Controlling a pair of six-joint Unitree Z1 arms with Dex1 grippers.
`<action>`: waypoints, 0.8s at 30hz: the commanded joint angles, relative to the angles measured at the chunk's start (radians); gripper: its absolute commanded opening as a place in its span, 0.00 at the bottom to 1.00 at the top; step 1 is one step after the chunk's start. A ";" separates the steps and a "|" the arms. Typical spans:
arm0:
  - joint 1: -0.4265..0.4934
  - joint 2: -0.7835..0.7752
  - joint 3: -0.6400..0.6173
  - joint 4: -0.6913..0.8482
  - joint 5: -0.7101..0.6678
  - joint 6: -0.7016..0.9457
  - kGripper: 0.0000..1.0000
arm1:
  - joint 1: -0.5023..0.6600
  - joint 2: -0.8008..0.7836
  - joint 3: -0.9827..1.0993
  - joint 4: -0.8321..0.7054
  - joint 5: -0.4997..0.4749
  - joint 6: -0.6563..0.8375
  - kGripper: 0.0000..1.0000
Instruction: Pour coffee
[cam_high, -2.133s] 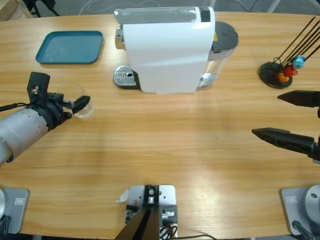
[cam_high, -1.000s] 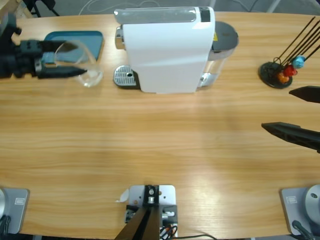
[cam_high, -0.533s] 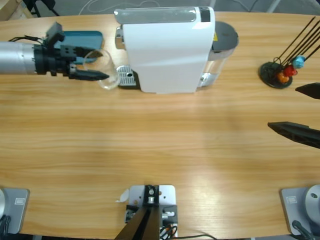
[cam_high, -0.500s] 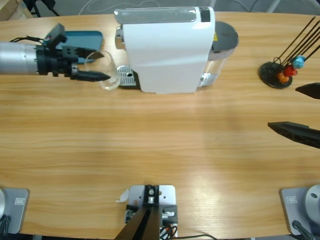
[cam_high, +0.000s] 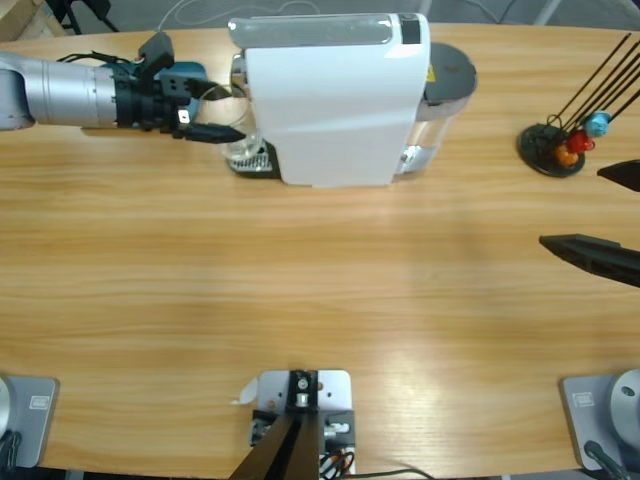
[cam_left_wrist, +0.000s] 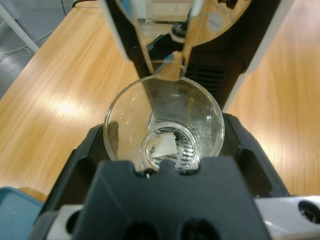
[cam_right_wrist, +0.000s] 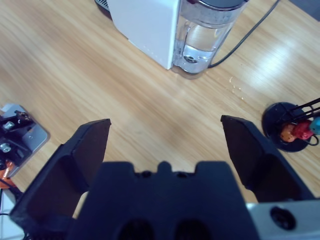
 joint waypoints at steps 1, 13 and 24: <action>-0.032 0.032 0.034 -0.011 0.026 -0.009 0.00 | 0.012 -0.008 0.015 0.004 -0.039 -0.009 0.98; -0.033 0.041 0.015 -0.009 0.043 -0.035 0.00 | 0.011 -0.013 0.013 0.007 -0.062 -0.014 0.98; -0.063 0.046 -0.005 0.014 0.076 -0.043 0.00 | 0.010 -0.009 0.014 0.005 -0.061 -0.014 0.98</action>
